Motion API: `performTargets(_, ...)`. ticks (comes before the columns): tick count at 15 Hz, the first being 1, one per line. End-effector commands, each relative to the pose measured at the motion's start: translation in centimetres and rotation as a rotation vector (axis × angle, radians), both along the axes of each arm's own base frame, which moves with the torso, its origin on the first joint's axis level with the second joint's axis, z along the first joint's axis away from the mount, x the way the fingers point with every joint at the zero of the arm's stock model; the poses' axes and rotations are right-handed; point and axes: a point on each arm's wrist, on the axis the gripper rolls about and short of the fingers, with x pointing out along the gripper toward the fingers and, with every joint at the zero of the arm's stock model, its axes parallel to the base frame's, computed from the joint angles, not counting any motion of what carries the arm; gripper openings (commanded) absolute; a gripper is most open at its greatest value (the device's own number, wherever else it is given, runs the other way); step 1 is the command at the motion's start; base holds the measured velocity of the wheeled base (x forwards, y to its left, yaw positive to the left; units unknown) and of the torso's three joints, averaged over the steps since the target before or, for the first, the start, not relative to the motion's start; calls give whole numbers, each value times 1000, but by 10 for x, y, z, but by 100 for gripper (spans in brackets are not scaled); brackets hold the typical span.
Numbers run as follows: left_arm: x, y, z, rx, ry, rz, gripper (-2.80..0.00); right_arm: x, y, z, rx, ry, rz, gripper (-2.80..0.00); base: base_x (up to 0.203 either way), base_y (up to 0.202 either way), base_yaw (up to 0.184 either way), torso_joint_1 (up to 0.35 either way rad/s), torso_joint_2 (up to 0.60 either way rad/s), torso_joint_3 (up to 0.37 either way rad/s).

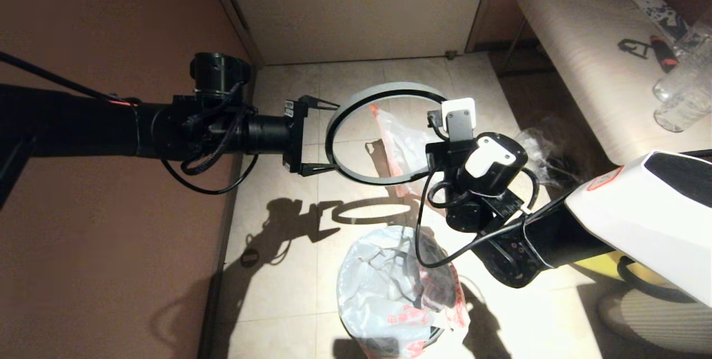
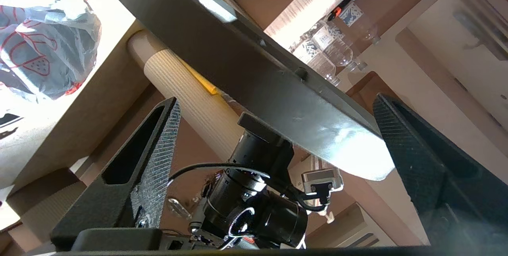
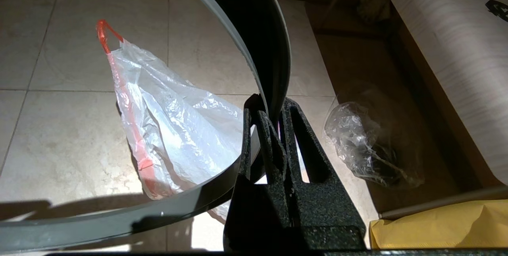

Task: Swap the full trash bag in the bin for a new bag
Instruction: Place the trash can ring on the trash can

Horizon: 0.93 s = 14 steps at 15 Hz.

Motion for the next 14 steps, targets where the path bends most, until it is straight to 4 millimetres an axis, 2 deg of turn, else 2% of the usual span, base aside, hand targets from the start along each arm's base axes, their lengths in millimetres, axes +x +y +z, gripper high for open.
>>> performTargets(1, 0, -1, -1, -2, 1, -6, 0, 0, 1, -1, 0, -1, -2, -280, 0, 0, 0, 0, 0, 0)
performTargets(5, 0, -1, -1, -2, 2, -6, 0, -3, 6, -5, -7, 8, 12, -280, 0, 0, 0, 0, 0, 0)
performTargets(6, 0, -1, -1, -1, 3, -6, -222, -3, 6, -5, -8, 8, 12, -280, 0, 0, 0, 0, 0, 0)
performTargets(7, 1, 0, -1, -1, 3, -4, -280, -3, 6, -5, -8, 8, 12, -280, 0, 0, 0, 0, 0, 0)
performTargets(14, 1, -1, -2, -1, 2, -6, -280, -4, 7, -7, -26, 16, 12, -280, 0, 0, 0, 0, 0, 0)
